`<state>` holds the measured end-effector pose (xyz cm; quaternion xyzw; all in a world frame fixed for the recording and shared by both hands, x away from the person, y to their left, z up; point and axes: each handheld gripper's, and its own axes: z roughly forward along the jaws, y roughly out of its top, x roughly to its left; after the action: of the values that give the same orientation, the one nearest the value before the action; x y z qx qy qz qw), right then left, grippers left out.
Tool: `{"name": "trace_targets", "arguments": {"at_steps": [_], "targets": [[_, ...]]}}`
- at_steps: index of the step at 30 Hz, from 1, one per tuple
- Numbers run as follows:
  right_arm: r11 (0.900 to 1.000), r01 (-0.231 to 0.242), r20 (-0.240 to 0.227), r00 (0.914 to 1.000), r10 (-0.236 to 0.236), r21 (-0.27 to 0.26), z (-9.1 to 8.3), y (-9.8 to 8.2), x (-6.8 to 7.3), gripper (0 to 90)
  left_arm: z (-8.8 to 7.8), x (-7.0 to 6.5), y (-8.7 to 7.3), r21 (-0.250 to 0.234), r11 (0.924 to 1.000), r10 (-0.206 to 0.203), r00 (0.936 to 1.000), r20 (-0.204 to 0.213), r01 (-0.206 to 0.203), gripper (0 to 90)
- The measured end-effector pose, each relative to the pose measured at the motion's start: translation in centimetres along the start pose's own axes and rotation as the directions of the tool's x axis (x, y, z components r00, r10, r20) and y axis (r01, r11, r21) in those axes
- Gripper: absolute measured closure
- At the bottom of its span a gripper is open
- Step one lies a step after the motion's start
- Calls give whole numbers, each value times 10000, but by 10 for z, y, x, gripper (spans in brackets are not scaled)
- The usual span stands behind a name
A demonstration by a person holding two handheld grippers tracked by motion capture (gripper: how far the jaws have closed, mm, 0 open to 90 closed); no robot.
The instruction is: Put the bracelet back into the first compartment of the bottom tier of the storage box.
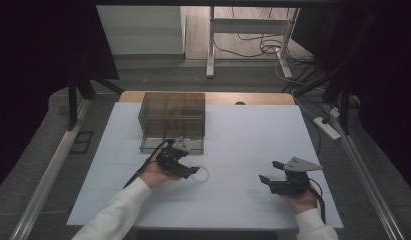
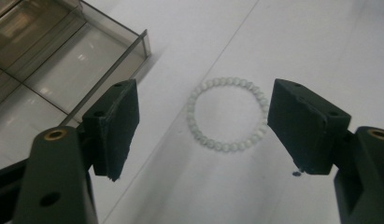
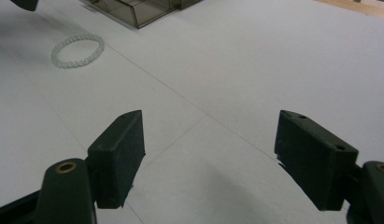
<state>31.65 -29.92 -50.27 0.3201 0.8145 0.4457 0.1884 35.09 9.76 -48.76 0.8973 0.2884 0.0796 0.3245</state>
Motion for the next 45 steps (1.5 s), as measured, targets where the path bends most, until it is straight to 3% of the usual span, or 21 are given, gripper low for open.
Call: {"name": "trace_targets", "arguments": {"at_steps": [10, 20, 24, 35, 39, 45], "targets": [[10000, -8, -15, 10000, 8, 75, 3, 0, 1, 243, 17, -1, 10, 912, 9956, 214, 9997, 109, -223, 263], [9999, 45, -33, 10000, -45, 155, 4, 0, 2, 243, 25, -1, 11, 1250, 9917, 305, 9995, 19, -305, 298], [9998, 67, -11, 10000, -67, 168, 4, 0, 2, 243, 32, 0, 11, 1595, 9862, 457, 9989, -86, -438, 345], [9999, 63, 8, 10000, -63, 155, 4, 0, 2, 244, 43, 2, 10, 2252, 9723, 619, 9980, 128, -632, 431], [9998, 64, 20, 10000, -64, 191, 5, 0, 3, 243, 43, 1, 11, 2237, 9721, 645, 9974, 324, -701, 498], [9997, 97, 14, 10000, -97, 213, 6, 0, 3, 243, 42, -3, 11, 2144, 9722, 854, 9951, 494, -941, 766]]}}
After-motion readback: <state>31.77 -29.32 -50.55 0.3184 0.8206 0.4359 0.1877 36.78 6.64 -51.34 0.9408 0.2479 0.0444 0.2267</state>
